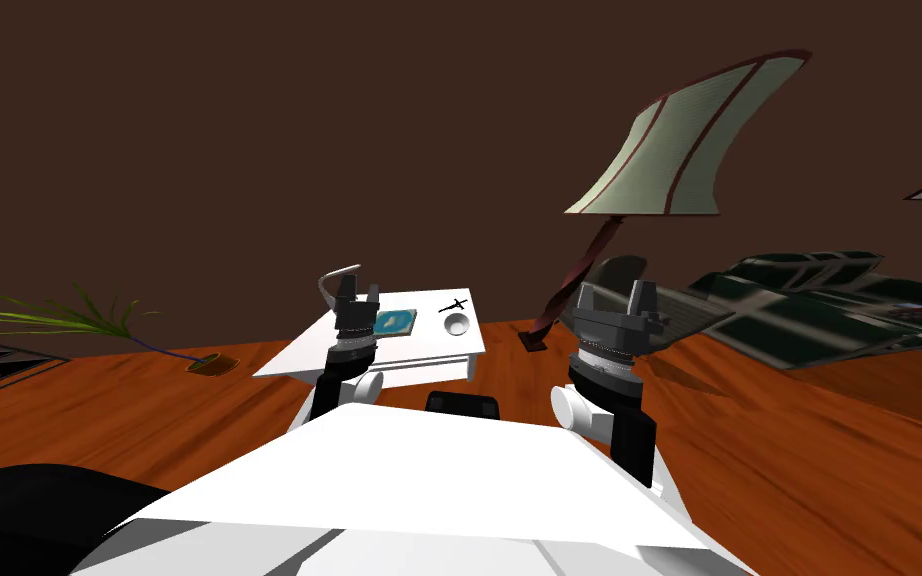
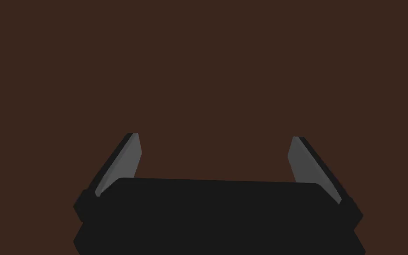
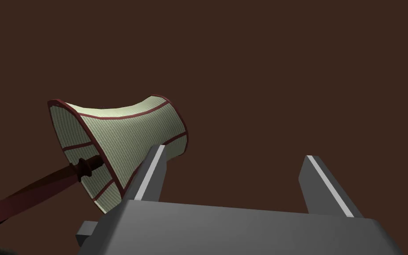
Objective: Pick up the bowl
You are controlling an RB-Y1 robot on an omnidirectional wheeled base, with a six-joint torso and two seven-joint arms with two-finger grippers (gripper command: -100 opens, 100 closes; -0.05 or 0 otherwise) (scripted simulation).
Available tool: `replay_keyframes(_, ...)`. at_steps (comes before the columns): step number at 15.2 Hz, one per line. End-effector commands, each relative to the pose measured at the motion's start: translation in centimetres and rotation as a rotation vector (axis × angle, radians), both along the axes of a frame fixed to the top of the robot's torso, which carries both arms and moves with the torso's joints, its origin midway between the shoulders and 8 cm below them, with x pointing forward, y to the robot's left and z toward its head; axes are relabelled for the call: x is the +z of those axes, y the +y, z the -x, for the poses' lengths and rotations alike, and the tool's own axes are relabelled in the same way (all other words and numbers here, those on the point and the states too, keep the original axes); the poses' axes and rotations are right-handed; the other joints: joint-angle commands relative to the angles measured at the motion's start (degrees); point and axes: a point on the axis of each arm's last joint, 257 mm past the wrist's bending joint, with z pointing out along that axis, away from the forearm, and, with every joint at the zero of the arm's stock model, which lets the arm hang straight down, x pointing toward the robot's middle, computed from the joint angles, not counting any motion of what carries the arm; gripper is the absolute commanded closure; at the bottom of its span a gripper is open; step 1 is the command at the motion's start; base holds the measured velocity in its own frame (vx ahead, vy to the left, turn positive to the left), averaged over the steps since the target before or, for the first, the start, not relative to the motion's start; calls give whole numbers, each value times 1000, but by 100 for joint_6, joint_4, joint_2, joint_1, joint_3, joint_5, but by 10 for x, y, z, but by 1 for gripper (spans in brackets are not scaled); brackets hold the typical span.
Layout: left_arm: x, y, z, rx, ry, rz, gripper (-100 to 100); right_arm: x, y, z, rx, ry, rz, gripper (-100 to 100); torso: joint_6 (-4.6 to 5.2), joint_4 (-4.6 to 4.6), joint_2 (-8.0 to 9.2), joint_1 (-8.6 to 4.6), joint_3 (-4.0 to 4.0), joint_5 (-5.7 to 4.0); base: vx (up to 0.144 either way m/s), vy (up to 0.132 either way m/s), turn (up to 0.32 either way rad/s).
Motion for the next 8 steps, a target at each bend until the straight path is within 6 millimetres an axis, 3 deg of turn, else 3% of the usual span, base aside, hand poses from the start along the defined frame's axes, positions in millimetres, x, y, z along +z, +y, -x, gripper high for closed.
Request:
replay_keyframes(1,-8,-1,-6,-20,37,-15,-100,0,0,0,0,0,0,0,0,0,0,0,0,0,2,-16,-68)
replay_keyframes(5,-38,5,-25,-53,156,-8,-100,0,0,0,0,0,0,0,3,0,1,-23,1,-5,-3,-61,-131)
replay_keyframes(8,-49,9,-31,-59,197,1,-100,0,0,0,0,0,0,0,2,0,0,-29,0,-6,0,-69,-87)
